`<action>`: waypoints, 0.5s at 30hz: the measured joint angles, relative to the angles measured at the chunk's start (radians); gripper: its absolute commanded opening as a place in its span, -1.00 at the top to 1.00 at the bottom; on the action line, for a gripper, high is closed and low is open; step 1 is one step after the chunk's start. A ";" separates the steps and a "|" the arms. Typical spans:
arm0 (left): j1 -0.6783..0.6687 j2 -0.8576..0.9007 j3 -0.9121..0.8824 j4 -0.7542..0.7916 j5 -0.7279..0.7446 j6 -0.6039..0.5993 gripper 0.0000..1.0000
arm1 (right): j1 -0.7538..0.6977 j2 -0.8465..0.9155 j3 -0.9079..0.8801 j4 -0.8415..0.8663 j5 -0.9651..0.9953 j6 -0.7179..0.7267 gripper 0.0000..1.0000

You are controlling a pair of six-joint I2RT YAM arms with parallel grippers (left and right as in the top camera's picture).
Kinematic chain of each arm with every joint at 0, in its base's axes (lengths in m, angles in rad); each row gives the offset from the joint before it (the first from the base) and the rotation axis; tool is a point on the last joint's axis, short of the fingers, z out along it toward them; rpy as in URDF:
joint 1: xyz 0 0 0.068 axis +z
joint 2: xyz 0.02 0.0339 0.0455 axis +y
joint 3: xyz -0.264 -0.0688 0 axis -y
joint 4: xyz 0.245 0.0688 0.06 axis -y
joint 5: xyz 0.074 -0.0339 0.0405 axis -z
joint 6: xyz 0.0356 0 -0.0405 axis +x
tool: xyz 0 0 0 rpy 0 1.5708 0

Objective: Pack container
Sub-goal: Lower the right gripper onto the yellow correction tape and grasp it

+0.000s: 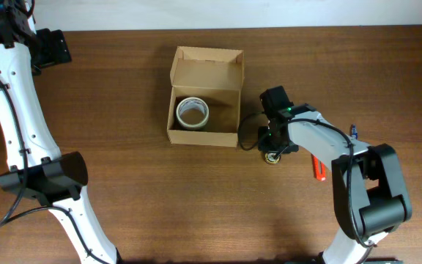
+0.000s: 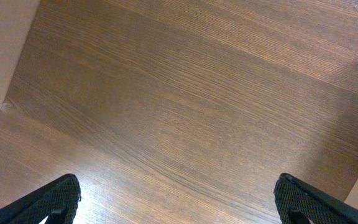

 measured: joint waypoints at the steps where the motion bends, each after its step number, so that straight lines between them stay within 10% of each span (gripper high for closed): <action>1: 0.000 0.000 0.000 0.000 0.000 0.000 -0.99 | -0.006 -0.001 0.000 0.002 0.000 0.000 0.54; 15: 0.000 0.000 0.000 0.000 0.000 0.000 -1.00 | -0.049 -0.015 -0.001 0.005 0.011 -0.031 0.53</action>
